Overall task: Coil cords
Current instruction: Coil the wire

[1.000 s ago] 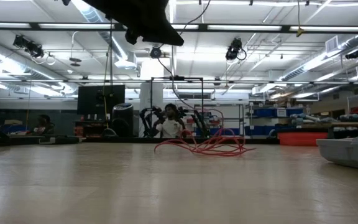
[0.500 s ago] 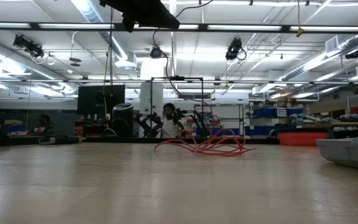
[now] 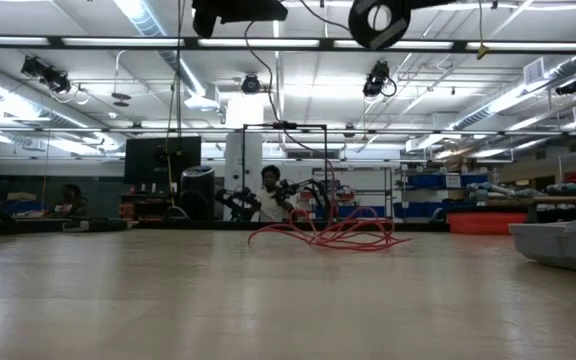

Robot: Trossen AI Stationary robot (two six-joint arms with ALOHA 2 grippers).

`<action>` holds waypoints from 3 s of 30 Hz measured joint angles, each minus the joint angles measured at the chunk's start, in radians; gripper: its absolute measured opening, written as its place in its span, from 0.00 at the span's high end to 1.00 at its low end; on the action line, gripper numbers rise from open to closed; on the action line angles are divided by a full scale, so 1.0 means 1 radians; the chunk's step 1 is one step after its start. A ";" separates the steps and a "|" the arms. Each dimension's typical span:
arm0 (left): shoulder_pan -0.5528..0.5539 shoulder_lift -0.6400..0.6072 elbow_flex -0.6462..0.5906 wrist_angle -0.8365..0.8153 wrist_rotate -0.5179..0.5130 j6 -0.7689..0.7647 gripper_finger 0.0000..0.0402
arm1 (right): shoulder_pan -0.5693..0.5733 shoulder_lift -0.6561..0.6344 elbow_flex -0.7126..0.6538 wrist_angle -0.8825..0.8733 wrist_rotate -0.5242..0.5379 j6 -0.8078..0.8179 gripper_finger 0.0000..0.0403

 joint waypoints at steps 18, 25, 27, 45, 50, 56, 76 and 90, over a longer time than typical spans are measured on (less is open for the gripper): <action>-0.008 0.010 0.001 0.072 0.067 -0.054 0.99 | -0.134 0.219 0.000 0.262 0.172 -0.009 1.00; -0.025 0.069 0.001 0.076 0.069 -0.082 0.99 | -0.155 0.332 0.000 0.510 0.175 -0.101 1.00; -0.029 0.086 0.001 0.085 0.069 -0.082 0.99 | -0.155 0.363 0.000 0.566 0.172 -0.140 1.00; -0.043 0.108 0.001 0.123 0.125 -0.002 0.99 | -0.138 0.442 0.000 0.781 0.002 -0.175 1.00; -0.041 0.117 0.002 0.125 0.127 0.019 0.99 | -0.108 0.442 0.000 0.848 -0.004 -0.174 1.00; -0.032 0.151 0.001 0.142 0.127 0.029 0.99 | -0.072 0.442 0.000 0.936 0.009 -0.166 1.00; -0.031 0.167 0.001 0.193 0.040 0.093 0.99 | -0.045 0.442 0.000 0.980 0.035 -0.015 1.00; -0.031 0.166 0.001 0.270 0.167 0.140 0.99 | 0.000 0.431 0.000 1.071 0.093 -0.120 1.00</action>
